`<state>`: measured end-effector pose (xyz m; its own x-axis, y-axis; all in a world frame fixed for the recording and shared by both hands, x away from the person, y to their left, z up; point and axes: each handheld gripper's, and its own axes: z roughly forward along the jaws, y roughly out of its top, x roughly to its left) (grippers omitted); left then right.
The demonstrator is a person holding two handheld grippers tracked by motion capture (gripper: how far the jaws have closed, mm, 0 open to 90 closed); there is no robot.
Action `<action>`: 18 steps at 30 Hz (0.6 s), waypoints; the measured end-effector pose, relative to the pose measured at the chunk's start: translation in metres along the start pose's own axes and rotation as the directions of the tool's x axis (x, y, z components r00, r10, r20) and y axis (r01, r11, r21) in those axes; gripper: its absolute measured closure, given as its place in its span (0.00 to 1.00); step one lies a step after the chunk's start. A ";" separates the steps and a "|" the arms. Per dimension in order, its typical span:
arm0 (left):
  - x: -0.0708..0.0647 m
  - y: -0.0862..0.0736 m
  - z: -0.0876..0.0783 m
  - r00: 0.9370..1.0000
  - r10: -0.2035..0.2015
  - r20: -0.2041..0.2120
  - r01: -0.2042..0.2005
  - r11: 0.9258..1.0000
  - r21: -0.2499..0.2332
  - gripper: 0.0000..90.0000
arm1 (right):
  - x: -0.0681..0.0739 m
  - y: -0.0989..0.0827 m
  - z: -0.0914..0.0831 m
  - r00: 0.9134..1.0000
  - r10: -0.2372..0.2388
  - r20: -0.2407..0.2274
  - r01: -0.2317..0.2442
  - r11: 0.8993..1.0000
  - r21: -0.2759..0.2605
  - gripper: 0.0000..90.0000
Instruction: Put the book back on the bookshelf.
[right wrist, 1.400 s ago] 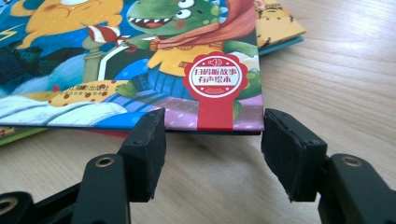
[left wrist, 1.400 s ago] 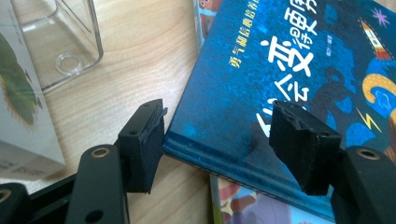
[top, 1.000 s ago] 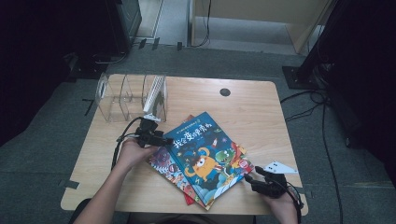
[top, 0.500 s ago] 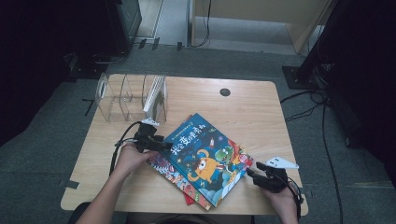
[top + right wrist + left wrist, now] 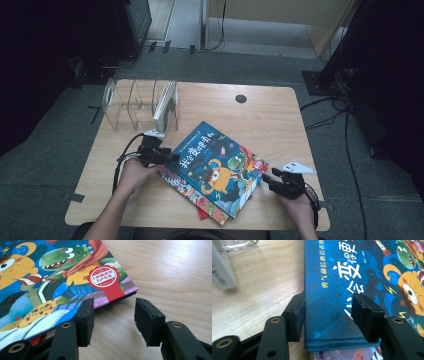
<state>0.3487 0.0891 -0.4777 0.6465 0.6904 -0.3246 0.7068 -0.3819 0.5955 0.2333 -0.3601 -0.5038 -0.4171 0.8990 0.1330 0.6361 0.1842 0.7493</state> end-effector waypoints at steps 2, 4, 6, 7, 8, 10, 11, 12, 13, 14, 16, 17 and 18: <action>0.001 -0.002 -0.002 1.000 -0.008 0.003 0.008 1.000 0.000 0.55 | -0.001 0.002 0.001 1.000 0.009 -0.002 -0.009 1.000 -0.013 0.57; 0.001 -0.004 -0.003 1.000 -0.011 0.007 0.011 1.000 0.001 0.57 | -0.002 0.004 0.002 1.000 0.009 -0.005 -0.009 1.000 -0.020 0.58; 0.002 -0.006 -0.005 1.000 -0.018 0.011 0.018 1.000 0.003 0.58 | -0.003 0.006 0.004 1.000 0.010 -0.011 -0.011 1.000 -0.024 0.62; 0.002 -0.007 -0.005 1.000 -0.024 0.013 0.024 1.000 0.000 0.58 | -0.003 0.007 0.005 1.000 0.010 -0.010 -0.011 1.000 -0.025 0.62; 0.002 -0.008 -0.006 1.000 -0.024 0.012 0.024 1.000 0.000 0.58 | -0.003 0.007 0.006 1.000 0.011 -0.010 -0.011 1.000 -0.026 0.62; 0.001 -0.010 -0.007 1.000 -0.024 0.009 0.024 1.000 -0.002 0.58 | -0.003 0.009 0.008 1.000 0.004 -0.007 -0.004 1.000 -0.026 0.63; 0.001 -0.011 -0.008 1.000 -0.028 0.010 0.028 1.000 -0.002 0.58 | -0.003 0.010 0.009 1.000 0.003 -0.004 -0.003 1.000 -0.025 0.63; 0.002 -0.012 -0.009 0.999 -0.036 0.013 0.036 0.999 -0.001 0.57 | -0.003 0.011 0.010 1.000 -0.001 -0.007 0.001 1.000 -0.026 0.64; 0.002 -0.012 -0.009 0.999 -0.042 0.011 0.042 0.999 0.007 0.55 | -0.003 0.012 0.011 1.000 -0.003 -0.010 0.002 1.000 -0.027 0.64; 0.003 -0.013 -0.009 0.999 -0.045 0.007 0.045 0.999 0.009 0.54 | -0.003 0.014 0.013 1.000 -0.001 -0.010 0.001 1.000 -0.028 0.65; 0.003 -0.015 -0.009 0.999 -0.043 0.006 0.043 0.999 0.013 0.55 | -0.004 0.016 0.015 1.000 -0.004 -0.013 0.004 1.000 -0.030 0.66; 0.002 -0.015 -0.009 0.999 -0.044 0.001 0.044 0.999 0.013 0.56 | -0.003 0.016 0.016 1.000 -0.006 -0.012 0.005 1.000 -0.028 0.67; 0.001 -0.016 -0.009 0.999 -0.042 -0.002 0.042 0.999 0.012 0.56 | -0.003 0.017 0.017 1.000 -0.005 -0.013 0.005 1.000 -0.028 0.68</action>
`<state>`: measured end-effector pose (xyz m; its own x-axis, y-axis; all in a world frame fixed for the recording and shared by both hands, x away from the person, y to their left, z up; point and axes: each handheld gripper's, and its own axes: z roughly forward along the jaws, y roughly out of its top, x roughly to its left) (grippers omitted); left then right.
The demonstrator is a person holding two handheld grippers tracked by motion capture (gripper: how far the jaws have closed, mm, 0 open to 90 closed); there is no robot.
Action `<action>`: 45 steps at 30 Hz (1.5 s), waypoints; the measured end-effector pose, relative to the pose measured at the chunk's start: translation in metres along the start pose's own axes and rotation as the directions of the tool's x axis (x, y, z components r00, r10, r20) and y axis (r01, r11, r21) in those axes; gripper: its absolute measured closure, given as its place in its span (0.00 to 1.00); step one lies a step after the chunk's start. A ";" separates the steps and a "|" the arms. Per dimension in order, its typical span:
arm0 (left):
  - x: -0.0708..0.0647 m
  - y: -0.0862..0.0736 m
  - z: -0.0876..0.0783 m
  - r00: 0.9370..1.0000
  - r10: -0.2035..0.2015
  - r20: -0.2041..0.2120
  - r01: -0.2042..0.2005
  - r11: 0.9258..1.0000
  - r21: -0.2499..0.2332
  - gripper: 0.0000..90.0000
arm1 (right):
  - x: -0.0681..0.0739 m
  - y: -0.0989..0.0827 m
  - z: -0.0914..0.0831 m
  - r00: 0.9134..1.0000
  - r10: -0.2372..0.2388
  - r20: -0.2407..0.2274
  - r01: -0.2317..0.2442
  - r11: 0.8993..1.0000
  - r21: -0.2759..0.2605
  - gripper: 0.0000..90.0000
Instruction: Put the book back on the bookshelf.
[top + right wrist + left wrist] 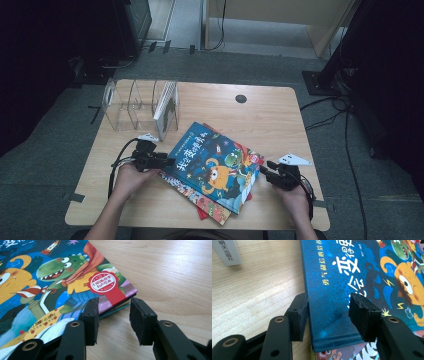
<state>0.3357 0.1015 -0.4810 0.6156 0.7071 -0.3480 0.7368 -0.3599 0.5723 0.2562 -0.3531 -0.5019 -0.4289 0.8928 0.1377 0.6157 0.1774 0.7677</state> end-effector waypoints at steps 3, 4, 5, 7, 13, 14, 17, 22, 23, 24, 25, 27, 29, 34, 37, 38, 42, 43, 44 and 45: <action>0.000 -0.002 -0.001 1.000 -0.012 0.002 0.012 1.000 0.004 0.57 | 0.001 0.002 0.002 1.000 0.001 -0.004 -0.001 1.000 0.001 0.73; 0.000 -0.003 -0.001 1.000 -0.011 0.005 0.011 1.000 0.010 0.58 | 0.001 0.003 0.003 1.000 0.004 -0.006 -0.004 1.000 -0.001 0.75; -0.001 -0.004 -0.002 1.000 -0.015 0.006 0.015 1.000 0.012 0.59 | 0.000 0.003 0.004 1.000 0.007 -0.006 -0.007 1.000 -0.003 0.77; -0.003 -0.006 -0.003 1.000 -0.007 0.002 0.007 1.000 0.016 0.59 | 0.001 0.004 0.005 1.000 0.015 -0.011 -0.015 1.000 -0.002 0.79; -0.007 -0.012 -0.008 1.000 -0.009 0.002 0.009 1.000 0.006 0.56 | -0.001 0.007 0.009 0.999 0.037 -0.027 -0.037 0.999 -0.003 0.83; -0.007 -0.013 -0.009 1.000 -0.011 0.002 0.011 1.000 0.004 0.55 | 0.000 0.008 0.009 0.999 0.032 -0.025 -0.032 0.999 0.000 0.83; -0.007 -0.014 -0.009 1.000 0.003 -0.014 -0.003 1.000 0.004 0.50 | 0.001 0.011 0.012 1.000 0.010 -0.022 -0.010 1.000 0.007 0.85; -0.002 -0.013 -0.010 1.000 0.000 -0.026 0.000 1.000 -0.024 0.46 | 0.002 0.017 0.017 0.999 -0.002 -0.034 0.003 1.000 0.017 0.90; -0.001 -0.013 -0.010 0.999 0.001 -0.032 -0.001 1.000 -0.022 0.46 | 0.002 0.018 0.018 0.999 -0.003 -0.036 0.004 1.000 0.020 0.91; 0.000 -0.013 -0.010 1.000 -0.004 -0.030 0.003 1.000 -0.022 0.45 | 0.003 0.018 0.019 0.999 -0.001 -0.041 0.002 1.000 0.018 0.93; 0.001 -0.013 -0.010 0.999 -0.010 -0.032 0.009 1.000 -0.027 0.45 | 0.003 0.018 0.019 0.999 0.001 -0.044 0.000 1.000 0.015 0.94; 0.002 -0.013 -0.011 0.999 -0.017 -0.029 0.016 0.999 -0.032 0.44 | 0.003 0.019 0.020 0.998 0.011 -0.054 -0.009 1.000 0.020 0.97; 0.002 -0.012 -0.010 0.999 -0.023 -0.025 0.022 0.999 -0.037 0.44 | 0.004 0.019 0.020 0.998 0.011 -0.057 -0.010 1.000 0.023 1.00; 0.000 -0.011 -0.010 1.000 -0.010 -0.027 0.009 0.999 -0.044 0.46 | 0.005 0.022 0.021 0.998 0.002 -0.059 0.000 0.999 0.034 1.00; 0.000 -0.010 -0.010 1.000 -0.007 -0.026 0.006 0.999 -0.041 0.47 | 0.006 0.025 0.024 0.998 -0.010 -0.055 0.012 0.999 0.040 1.00; 0.000 -0.009 -0.009 1.000 -0.008 -0.025 0.007 0.999 -0.038 0.47 | 0.007 0.026 0.025 0.998 -0.006 -0.056 0.008 0.999 0.041 1.00; -0.001 -0.009 -0.007 1.000 -0.010 -0.019 0.010 1.000 -0.029 0.48 | 0.008 0.027 0.027 0.998 -0.010 -0.055 0.012 0.999 0.041 1.00; -0.002 -0.009 -0.007 1.000 -0.006 -0.023 0.005 1.000 -0.025 0.49 | 0.008 0.028 0.028 0.998 -0.006 -0.056 0.009 0.999 0.042 1.00; -0.003 -0.008 -0.007 1.000 -0.001 -0.030 0.000 1.000 -0.022 0.49 | 0.008 0.028 0.028 0.998 -0.002 -0.057 0.004 0.999 0.042 1.00; -0.004 -0.008 -0.007 0.999 0.003 -0.036 -0.004 1.000 -0.020 0.49 | 0.008 0.028 0.028 0.998 0.001 -0.057 0.001 0.999 0.045 1.00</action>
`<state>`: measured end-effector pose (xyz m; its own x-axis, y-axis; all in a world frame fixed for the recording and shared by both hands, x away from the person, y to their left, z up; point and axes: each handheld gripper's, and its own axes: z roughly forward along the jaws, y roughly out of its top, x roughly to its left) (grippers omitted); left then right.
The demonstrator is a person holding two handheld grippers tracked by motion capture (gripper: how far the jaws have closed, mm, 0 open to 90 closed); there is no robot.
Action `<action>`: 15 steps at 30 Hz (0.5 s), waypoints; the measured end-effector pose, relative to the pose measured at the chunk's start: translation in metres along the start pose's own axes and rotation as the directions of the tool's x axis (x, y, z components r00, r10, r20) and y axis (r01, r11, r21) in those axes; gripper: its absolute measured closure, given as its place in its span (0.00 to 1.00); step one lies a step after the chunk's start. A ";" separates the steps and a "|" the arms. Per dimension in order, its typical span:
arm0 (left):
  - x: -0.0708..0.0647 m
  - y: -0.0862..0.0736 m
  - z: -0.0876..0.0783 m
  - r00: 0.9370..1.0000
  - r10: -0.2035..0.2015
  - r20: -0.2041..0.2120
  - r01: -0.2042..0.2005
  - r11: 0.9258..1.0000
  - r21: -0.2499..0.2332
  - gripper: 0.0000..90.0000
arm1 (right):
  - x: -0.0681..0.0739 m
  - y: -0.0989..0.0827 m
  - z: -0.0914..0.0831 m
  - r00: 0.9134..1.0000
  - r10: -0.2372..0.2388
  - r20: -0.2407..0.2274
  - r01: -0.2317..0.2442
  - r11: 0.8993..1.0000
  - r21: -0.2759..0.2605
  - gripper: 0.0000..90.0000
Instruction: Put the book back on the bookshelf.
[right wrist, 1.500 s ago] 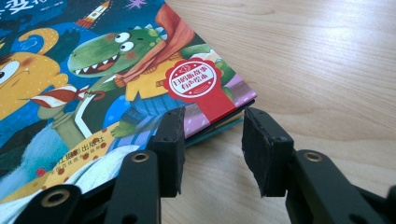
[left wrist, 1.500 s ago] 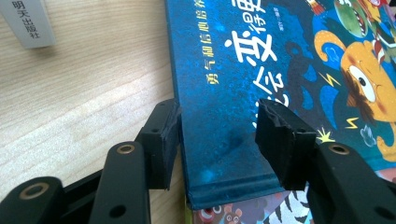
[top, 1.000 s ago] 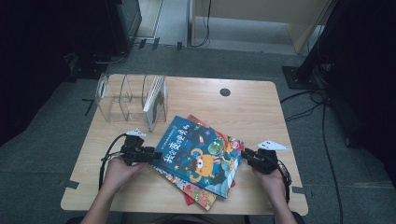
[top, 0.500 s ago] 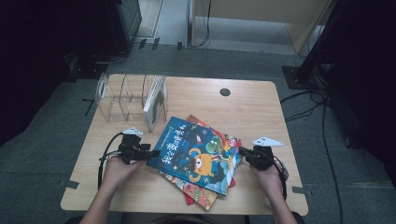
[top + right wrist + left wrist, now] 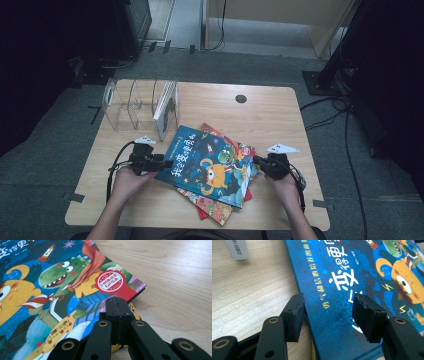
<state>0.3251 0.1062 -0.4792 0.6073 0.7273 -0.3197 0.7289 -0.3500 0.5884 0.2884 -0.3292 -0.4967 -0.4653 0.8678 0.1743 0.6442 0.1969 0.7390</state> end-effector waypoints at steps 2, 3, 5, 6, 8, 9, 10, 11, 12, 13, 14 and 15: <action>-0.001 0.000 -0.001 1.000 -0.007 -0.004 0.007 1.000 0.002 0.50 | 0.000 0.001 0.000 1.000 0.002 -0.003 -0.002 1.000 0.002 1.00; -0.001 -0.001 -0.002 1.000 -0.009 -0.004 0.009 1.000 0.005 0.51 | 0.000 0.000 0.000 1.000 0.004 -0.005 -0.004 1.000 0.006 1.00; -0.003 -0.002 -0.003 1.000 -0.013 -0.005 0.014 1.000 0.012 0.52 | -0.001 -0.001 0.001 1.000 -0.002 -0.002 0.002 1.000 0.023 1.00; -0.003 -0.003 -0.004 1.000 -0.007 -0.007 0.008 1.000 0.018 0.52 | 0.000 -0.001 0.001 1.000 0.005 -0.005 -0.005 1.000 0.022 1.00; -0.005 -0.004 -0.005 1.000 -0.011 -0.008 0.011 1.000 0.022 0.53 | 0.000 -0.002 0.001 1.000 -0.001 -0.006 0.001 1.000 0.020 1.00; -0.006 -0.005 -0.005 1.000 -0.010 -0.011 0.010 1.000 0.026 0.52 | 0.001 -0.001 0.001 1.000 -0.002 -0.005 0.002 1.000 0.023 1.00; -0.007 -0.005 -0.006 1.000 -0.008 -0.012 0.008 1.000 0.028 0.52 | 0.002 -0.001 0.001 1.000 -0.004 -0.002 0.005 1.000 0.022 1.00; -0.008 -0.006 -0.007 1.000 -0.004 -0.013 0.005 0.999 0.032 0.52 | 0.002 -0.001 0.001 1.000 -0.005 -0.001 0.005 1.000 0.022 1.00; -0.009 -0.008 -0.007 1.000 -0.006 -0.012 0.006 0.999 0.031 0.52 | 0.003 -0.002 0.001 1.000 -0.005 -0.003 0.005 1.000 0.023 1.00; -0.010 -0.009 -0.008 1.000 -0.011 -0.008 0.012 1.000 0.029 0.52 | 0.003 -0.002 0.001 1.000 -0.004 -0.005 0.004 1.000 0.023 1.00; -0.010 -0.011 -0.009 1.000 -0.010 -0.004 0.010 0.999 0.032 0.52 | 0.003 -0.002 0.001 1.000 -0.007 -0.007 0.007 1.000 0.023 1.00; -0.011 -0.012 -0.010 1.000 -0.016 0.001 0.016 0.999 0.032 0.52 | 0.004 -0.002 0.001 1.000 -0.007 -0.009 0.008 1.000 0.025 1.00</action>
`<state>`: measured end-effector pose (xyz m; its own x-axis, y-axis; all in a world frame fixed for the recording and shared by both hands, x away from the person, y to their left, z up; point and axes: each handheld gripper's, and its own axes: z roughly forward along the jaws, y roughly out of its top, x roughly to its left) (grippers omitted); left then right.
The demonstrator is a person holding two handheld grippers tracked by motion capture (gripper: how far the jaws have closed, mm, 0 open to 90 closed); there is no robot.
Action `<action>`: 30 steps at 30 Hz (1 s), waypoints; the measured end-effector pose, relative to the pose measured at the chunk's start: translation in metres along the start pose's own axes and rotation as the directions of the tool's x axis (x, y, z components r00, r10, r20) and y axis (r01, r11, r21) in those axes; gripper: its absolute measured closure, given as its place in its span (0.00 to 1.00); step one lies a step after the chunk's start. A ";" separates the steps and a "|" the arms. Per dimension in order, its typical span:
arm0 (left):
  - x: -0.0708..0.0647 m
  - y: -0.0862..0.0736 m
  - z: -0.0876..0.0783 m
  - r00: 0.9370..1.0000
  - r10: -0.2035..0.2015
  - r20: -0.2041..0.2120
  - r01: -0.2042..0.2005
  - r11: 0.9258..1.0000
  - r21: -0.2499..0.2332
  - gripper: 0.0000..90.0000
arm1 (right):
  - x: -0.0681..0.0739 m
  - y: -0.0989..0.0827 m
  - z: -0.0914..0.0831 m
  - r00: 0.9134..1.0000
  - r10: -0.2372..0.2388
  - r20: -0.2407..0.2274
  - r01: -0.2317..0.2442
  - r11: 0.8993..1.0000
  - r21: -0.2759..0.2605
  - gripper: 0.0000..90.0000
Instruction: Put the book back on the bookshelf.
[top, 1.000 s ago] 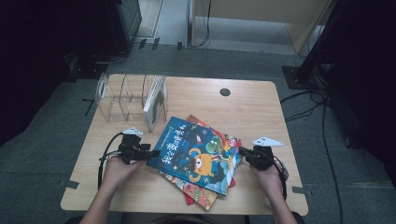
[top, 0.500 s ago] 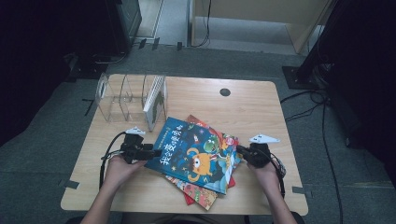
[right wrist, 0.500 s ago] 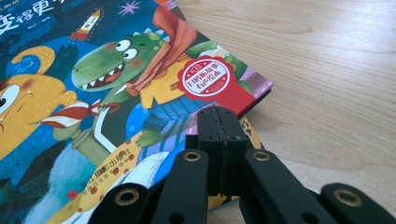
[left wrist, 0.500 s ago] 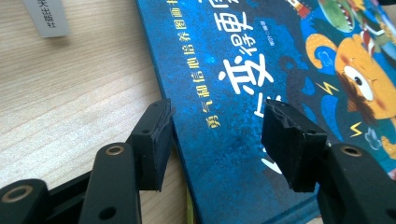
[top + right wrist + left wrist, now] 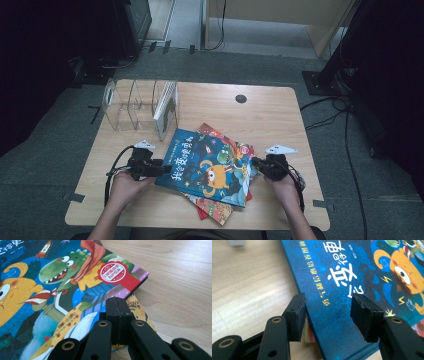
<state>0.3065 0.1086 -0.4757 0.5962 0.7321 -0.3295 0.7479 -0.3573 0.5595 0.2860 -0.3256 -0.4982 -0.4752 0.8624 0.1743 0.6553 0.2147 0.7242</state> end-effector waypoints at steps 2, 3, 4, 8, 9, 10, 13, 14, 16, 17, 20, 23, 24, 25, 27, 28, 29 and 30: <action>-0.001 -0.002 -0.001 1.000 -0.001 -0.002 0.001 1.000 0.001 0.52 | 0.001 0.000 0.000 1.000 -0.006 0.000 0.006 1.000 0.000 1.00; -0.002 -0.003 -0.002 1.000 -0.004 -0.003 0.004 1.000 0.002 0.52 | 0.001 0.000 0.001 1.000 -0.011 -0.003 0.011 1.000 -0.001 1.00; -0.003 -0.004 -0.002 1.000 -0.005 -0.002 0.005 1.000 0.002 0.52 | 0.002 0.000 0.001 1.000 -0.010 -0.007 0.010 1.000 0.001 1.00; -0.004 -0.008 -0.005 1.000 -0.013 -0.004 0.013 1.000 0.005 0.51 | 0.004 0.000 0.002 1.000 -0.019 -0.011 0.019 1.000 -0.001 1.00; -0.004 -0.008 -0.006 1.000 -0.015 -0.003 0.015 1.000 0.010 0.51 | 0.004 0.001 0.002 1.000 -0.020 -0.013 0.020 1.000 0.002 1.00; -0.005 -0.009 -0.006 1.000 -0.021 -0.003 0.021 1.000 0.010 0.50 | 0.005 0.001 0.002 1.000 -0.021 -0.017 0.021 1.000 0.003 1.00; -0.005 -0.012 -0.008 0.999 -0.052 0.003 0.052 0.999 0.010 0.49 | 0.006 0.001 0.003 0.999 -0.031 -0.020 0.031 1.000 0.003 1.00; -0.005 -0.012 -0.009 0.998 -0.063 0.005 0.063 0.998 0.009 0.49 | 0.007 0.002 0.003 0.999 -0.031 -0.021 0.031 1.000 0.003 1.00; -0.004 -0.013 -0.009 0.998 -0.069 0.007 0.069 0.998 0.013 0.50 | 0.007 0.002 0.004 0.999 -0.034 -0.024 0.034 0.999 0.002 1.00; -0.004 -0.014 -0.010 0.998 -0.069 0.005 0.069 0.998 0.012 0.49 | 0.007 0.002 0.005 0.999 -0.038 -0.026 0.038 0.999 0.001 1.00; -0.003 -0.015 -0.010 0.998 -0.060 -0.004 0.060 0.998 0.008 0.49 | 0.008 0.003 0.006 0.999 -0.037 -0.035 0.037 0.999 0.000 1.00; 0.000 -0.015 -0.009 0.998 -0.063 -0.012 0.063 0.998 0.005 0.47 | 0.008 0.005 0.008 0.998 -0.051 -0.042 0.051 0.999 -0.002 1.00; 0.001 -0.016 -0.008 0.998 -0.066 -0.017 0.066 0.998 0.010 0.47 | 0.009 0.005 0.009 0.998 -0.053 -0.044 0.053 0.999 0.002 1.00; 0.002 -0.016 -0.008 0.998 -0.066 -0.021 0.067 0.998 0.014 0.47 | 0.009 0.006 0.010 0.997 -0.054 -0.047 0.054 0.999 -0.002 1.00; 0.003 -0.017 -0.007 0.998 -0.064 -0.026 0.065 0.998 0.019 0.46 | 0.010 0.006 0.011 0.997 -0.059 -0.054 0.059 0.998 -0.004 1.00; 0.004 -0.017 -0.007 0.998 -0.065 -0.025 0.065 0.998 0.019 0.46 | 0.010 0.007 0.012 0.997 -0.059 -0.056 0.059 0.998 -0.004 1.00; 0.005 -0.017 -0.007 0.998 -0.066 -0.026 0.066 0.998 0.021 0.46 | 0.011 0.007 0.013 0.996 -0.059 -0.061 0.059 0.998 -0.006 1.00; 0.006 -0.017 -0.007 0.997 -0.066 -0.031 0.066 0.998 0.020 0.46 | 0.011 0.007 0.013 0.996 -0.058 -0.065 0.058 0.998 -0.006 1.00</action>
<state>0.2952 0.1234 -0.4818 0.5364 0.7716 -0.3418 0.7915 -0.3195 0.5210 0.2932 -0.3085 -0.4997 -0.5496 0.8169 0.1751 0.6233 0.2615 0.7369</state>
